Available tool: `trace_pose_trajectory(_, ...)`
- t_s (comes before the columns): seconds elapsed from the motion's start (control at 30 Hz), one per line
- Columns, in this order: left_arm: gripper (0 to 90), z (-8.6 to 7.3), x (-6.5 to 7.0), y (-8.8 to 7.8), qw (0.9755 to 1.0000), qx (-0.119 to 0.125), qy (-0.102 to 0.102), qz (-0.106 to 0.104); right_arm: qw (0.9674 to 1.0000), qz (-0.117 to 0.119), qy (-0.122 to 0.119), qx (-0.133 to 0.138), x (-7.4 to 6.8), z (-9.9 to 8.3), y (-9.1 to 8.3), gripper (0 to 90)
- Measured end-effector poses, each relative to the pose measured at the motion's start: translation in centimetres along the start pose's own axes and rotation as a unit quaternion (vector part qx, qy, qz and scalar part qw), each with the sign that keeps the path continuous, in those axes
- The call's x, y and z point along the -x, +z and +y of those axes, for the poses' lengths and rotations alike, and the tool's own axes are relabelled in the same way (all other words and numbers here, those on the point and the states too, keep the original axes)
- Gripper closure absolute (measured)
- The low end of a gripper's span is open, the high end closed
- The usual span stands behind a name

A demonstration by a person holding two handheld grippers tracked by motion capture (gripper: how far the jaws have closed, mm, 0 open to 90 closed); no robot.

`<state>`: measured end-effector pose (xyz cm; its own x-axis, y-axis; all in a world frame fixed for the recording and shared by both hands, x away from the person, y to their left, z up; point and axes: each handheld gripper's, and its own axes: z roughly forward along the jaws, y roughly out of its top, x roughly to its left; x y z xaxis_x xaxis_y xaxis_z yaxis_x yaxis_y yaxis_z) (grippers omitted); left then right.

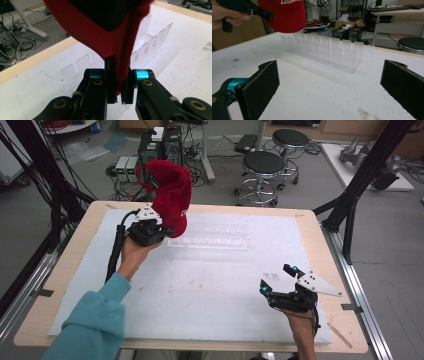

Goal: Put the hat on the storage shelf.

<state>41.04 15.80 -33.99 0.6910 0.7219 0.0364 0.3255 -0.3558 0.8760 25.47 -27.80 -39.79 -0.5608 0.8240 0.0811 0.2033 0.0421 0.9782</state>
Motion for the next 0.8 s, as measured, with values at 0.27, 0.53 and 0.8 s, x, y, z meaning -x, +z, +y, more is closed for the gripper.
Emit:
trace_pose_trajectory(0.27,85.0,-0.3,0.3,1.4,0.9999,-0.008,0.003,0.013,0.9991,-0.026,0.004,0.032,0.5,-2.3,-0.5,1.0)
trace_pose_trajectory(0.53,85.1,-0.2,0.8,1.9,0.9996,-0.009,0.004,0.027,0.9965,-0.061,0.004,0.057,0.6,-4.1,-0.5,1.0)
trace_pose_trajectory(0.8,85.1,-0.2,1.9,2.1,0.9988,-0.005,0.005,0.049,0.9946,-0.084,0.0,0.061,0.5,-5.4,0.0,1.0)
